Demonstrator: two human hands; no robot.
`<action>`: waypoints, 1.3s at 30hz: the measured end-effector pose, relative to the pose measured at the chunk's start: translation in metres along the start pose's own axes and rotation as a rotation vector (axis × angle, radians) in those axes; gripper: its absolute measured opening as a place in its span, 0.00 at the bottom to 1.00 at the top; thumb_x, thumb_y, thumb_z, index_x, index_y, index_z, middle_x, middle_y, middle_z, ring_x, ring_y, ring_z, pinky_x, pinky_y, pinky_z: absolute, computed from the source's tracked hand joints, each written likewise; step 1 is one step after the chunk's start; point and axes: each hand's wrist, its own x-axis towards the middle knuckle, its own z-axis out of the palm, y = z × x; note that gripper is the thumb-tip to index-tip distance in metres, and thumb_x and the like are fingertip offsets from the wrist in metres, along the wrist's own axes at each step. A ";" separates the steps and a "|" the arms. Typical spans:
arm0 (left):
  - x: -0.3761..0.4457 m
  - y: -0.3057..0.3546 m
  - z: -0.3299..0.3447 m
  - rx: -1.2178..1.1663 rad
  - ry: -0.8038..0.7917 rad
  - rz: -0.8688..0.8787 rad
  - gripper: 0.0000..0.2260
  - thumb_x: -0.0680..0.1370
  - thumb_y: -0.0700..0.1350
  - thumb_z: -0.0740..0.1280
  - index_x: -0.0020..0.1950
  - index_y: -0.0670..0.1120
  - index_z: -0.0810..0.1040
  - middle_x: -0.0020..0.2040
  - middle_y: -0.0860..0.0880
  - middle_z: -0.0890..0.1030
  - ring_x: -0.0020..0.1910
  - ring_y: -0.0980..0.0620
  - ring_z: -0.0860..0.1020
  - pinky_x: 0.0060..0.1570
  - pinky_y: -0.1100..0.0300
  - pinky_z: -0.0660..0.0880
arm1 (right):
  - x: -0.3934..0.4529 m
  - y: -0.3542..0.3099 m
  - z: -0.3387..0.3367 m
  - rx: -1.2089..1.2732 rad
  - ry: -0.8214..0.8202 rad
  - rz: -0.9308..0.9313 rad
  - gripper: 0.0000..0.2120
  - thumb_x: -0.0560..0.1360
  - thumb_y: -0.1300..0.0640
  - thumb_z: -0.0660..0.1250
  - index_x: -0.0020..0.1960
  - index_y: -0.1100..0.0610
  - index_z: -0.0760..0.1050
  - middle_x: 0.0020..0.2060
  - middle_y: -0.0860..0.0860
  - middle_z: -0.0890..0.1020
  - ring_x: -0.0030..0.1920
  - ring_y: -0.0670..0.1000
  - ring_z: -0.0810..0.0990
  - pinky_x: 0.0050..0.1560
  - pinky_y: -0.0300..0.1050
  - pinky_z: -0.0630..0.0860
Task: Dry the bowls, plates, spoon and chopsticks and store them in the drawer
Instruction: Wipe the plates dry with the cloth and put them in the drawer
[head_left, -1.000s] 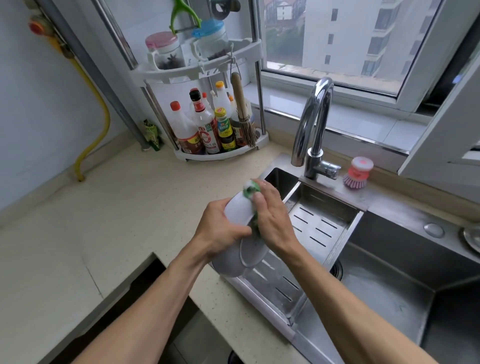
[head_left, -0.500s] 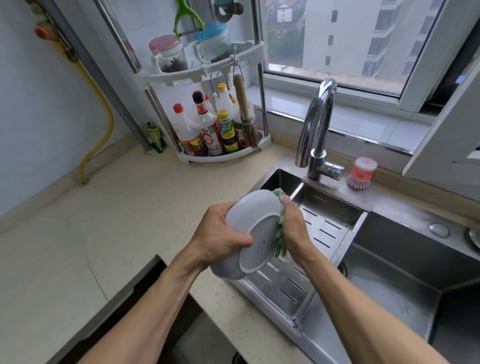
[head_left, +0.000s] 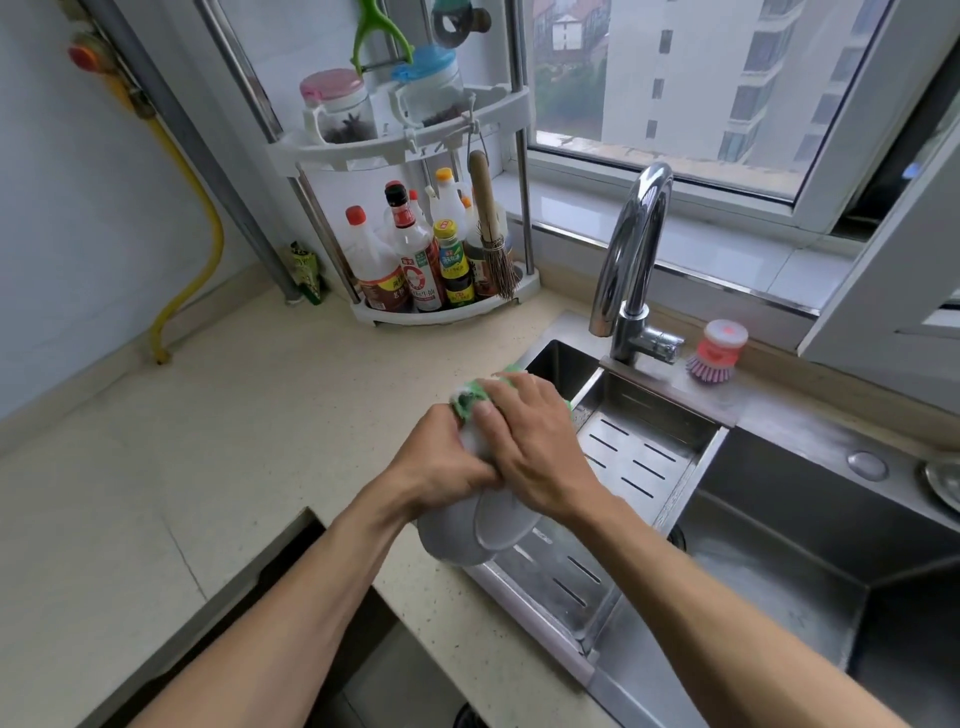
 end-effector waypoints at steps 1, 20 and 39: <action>-0.002 -0.001 0.002 -0.024 0.018 0.002 0.14 0.61 0.35 0.75 0.44 0.43 0.83 0.40 0.49 0.84 0.39 0.50 0.82 0.38 0.55 0.79 | -0.002 0.003 0.002 0.070 0.025 0.036 0.23 0.82 0.42 0.49 0.62 0.51 0.78 0.57 0.49 0.78 0.57 0.51 0.72 0.61 0.48 0.67; -0.005 -0.003 0.010 -0.216 0.322 -0.010 0.15 0.63 0.33 0.79 0.46 0.44 0.83 0.45 0.44 0.85 0.42 0.49 0.83 0.39 0.57 0.80 | 0.000 0.007 0.005 0.389 -0.077 0.297 0.24 0.83 0.41 0.47 0.78 0.42 0.60 0.79 0.46 0.58 0.78 0.46 0.53 0.79 0.50 0.47; -0.013 0.018 0.007 -0.376 0.298 -0.051 0.17 0.67 0.25 0.73 0.46 0.45 0.81 0.43 0.46 0.84 0.40 0.48 0.82 0.38 0.57 0.81 | 0.004 0.019 -0.008 0.451 -0.014 0.517 0.31 0.77 0.30 0.48 0.73 0.42 0.69 0.69 0.50 0.75 0.68 0.53 0.73 0.71 0.57 0.67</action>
